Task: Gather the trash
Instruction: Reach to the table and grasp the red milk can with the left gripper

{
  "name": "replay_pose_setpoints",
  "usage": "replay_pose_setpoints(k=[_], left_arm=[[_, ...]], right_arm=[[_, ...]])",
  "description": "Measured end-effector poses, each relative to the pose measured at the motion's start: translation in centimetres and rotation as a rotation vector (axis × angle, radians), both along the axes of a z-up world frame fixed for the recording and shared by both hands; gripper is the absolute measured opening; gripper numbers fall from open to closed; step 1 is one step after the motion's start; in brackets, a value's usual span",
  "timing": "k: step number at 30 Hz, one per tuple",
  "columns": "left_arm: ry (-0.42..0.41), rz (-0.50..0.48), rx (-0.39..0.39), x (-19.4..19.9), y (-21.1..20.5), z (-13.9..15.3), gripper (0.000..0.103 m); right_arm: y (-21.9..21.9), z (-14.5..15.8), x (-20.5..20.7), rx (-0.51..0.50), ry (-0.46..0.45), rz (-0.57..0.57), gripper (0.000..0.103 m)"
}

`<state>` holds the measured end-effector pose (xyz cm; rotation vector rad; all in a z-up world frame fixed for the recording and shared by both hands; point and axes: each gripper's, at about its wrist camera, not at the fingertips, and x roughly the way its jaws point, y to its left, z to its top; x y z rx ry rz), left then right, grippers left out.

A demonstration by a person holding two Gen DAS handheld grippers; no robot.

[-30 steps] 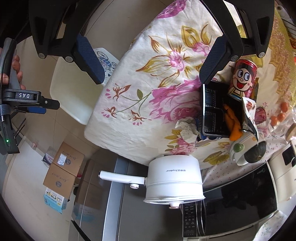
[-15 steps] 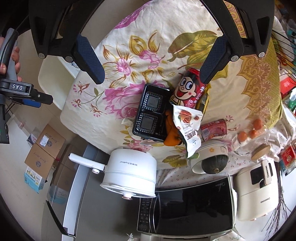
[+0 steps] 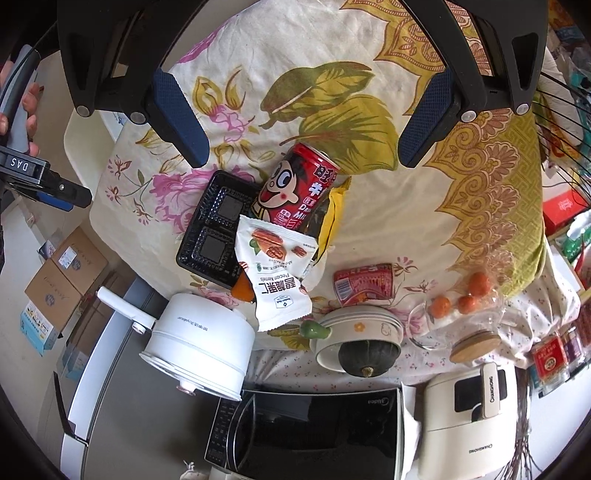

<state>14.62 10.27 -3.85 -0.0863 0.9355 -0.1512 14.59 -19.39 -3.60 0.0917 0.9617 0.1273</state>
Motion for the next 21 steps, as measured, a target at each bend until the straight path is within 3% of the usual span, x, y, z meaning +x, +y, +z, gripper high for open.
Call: replay_pose_setpoints(k=[5, 12, 16, 21], left_arm=[[0.037, 0.001, -0.013, 1.4, 0.9, -1.2, 0.103], [0.050, -0.082, 0.015, 3.3, -1.1, -3.0, 0.101], [0.076, -0.135, 0.028, 4.6, -2.4, -4.4, 0.089], [0.105, -0.150, 0.054, 6.0, -3.3, -6.0, 0.081]], right_arm=[[0.6, -0.5, 0.9, -0.003, 0.010, -0.002, 0.089], [1.0, -0.9, 2.1, 0.028, 0.028, -0.013, 0.089], [1.1, -1.3, 2.6, 0.037, 0.044, -0.015, 0.089], [1.3, -2.3, 3.2, 0.026, 0.068, -0.021, 0.089]])
